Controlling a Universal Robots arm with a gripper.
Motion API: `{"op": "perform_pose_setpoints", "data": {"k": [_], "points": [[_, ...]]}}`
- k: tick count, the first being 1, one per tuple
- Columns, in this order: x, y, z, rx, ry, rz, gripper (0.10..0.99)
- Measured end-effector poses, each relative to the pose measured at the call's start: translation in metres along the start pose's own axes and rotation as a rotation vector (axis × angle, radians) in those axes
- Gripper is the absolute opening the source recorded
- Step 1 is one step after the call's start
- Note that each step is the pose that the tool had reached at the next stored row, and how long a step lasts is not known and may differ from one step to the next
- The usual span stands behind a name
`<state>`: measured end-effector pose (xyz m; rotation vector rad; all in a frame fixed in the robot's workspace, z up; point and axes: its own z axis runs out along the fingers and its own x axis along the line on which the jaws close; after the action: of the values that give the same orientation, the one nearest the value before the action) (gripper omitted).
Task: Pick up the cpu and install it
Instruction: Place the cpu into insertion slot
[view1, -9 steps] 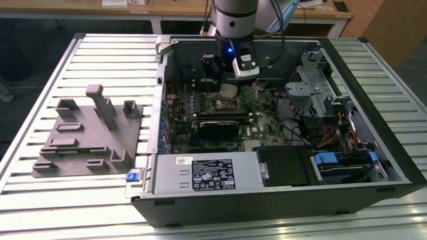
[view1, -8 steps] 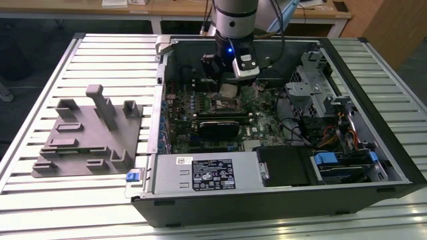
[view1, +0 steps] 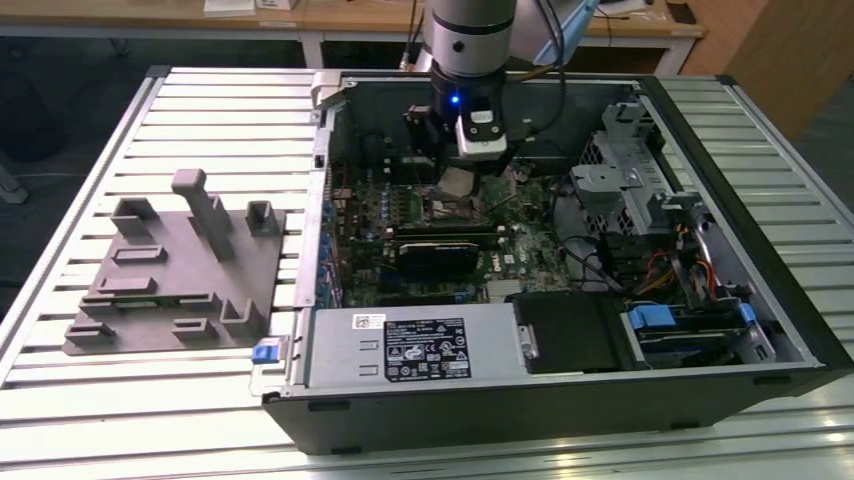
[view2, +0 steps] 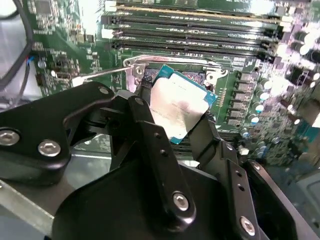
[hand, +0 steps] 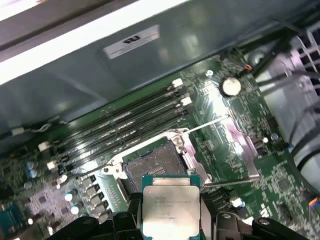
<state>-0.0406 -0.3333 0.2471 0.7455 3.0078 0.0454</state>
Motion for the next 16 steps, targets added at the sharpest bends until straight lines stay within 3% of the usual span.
{"op": "perform_pose_setpoints", "data": {"k": [16], "points": [[0.0000, -0.0001, 0.0012, 0.010, -0.0112, 0.289, 0.545]]}}
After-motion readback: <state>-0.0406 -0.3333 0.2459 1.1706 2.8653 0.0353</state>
